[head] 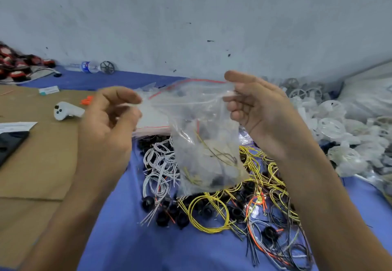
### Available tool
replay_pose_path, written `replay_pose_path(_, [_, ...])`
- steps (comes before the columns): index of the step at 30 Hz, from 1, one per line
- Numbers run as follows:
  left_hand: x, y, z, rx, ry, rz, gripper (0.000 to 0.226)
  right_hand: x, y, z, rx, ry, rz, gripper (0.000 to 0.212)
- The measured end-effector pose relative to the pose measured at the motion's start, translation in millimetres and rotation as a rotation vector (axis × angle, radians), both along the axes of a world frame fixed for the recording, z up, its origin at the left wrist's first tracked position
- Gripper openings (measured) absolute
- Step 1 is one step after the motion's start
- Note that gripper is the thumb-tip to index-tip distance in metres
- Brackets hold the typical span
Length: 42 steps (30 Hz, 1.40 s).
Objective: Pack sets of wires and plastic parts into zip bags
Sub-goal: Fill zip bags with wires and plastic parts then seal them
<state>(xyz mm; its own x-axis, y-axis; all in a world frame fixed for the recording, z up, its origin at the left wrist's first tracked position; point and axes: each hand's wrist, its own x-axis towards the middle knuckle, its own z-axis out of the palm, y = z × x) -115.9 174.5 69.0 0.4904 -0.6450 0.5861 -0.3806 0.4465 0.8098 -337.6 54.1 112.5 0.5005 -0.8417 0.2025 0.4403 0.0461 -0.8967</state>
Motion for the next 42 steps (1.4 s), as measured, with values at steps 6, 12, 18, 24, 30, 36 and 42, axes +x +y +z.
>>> replay_pose_path(6, [-57, -1, -66, 0.441, 0.195, -0.378, 0.064, -35, 16, -48, 0.2, 0.136, -0.072, 0.029])
replay_pose_path(12, [-58, -29, -66, 0.354, 0.36, -0.355, 0.039, -60, 13, -42, 0.172, 0.144, -0.105, 0.031])
replay_pose_path(18, [-60, -42, -55, 0.384, 0.264, -0.367, 0.013, -69, 7, -44, 0.169, 0.127, -0.128, 0.03])
replay_pose_path(24, [-62, -37, -43, 0.277, 0.224, -0.322, 0.008, -81, 5, -45, 0.13, 0.093, -0.132, 0.031])
replay_pose_path(30, [-71, -30, -36, 0.221, 0.134, -0.258, 0.003, -84, 16, -45, -0.034, 0.236, -0.312, 0.021])
replay_pose_path(36, [-87, -20, -33, 0.235, 0.031, -0.248, 0.011, -58, 43, -16, -0.948, 0.892, -0.564, 0.032])
replay_pose_path(42, [-92, -9, -25, 0.22, -0.06, -0.251, 0.007, -32, 39, 5, -1.135, 1.223, -0.166, 0.023])
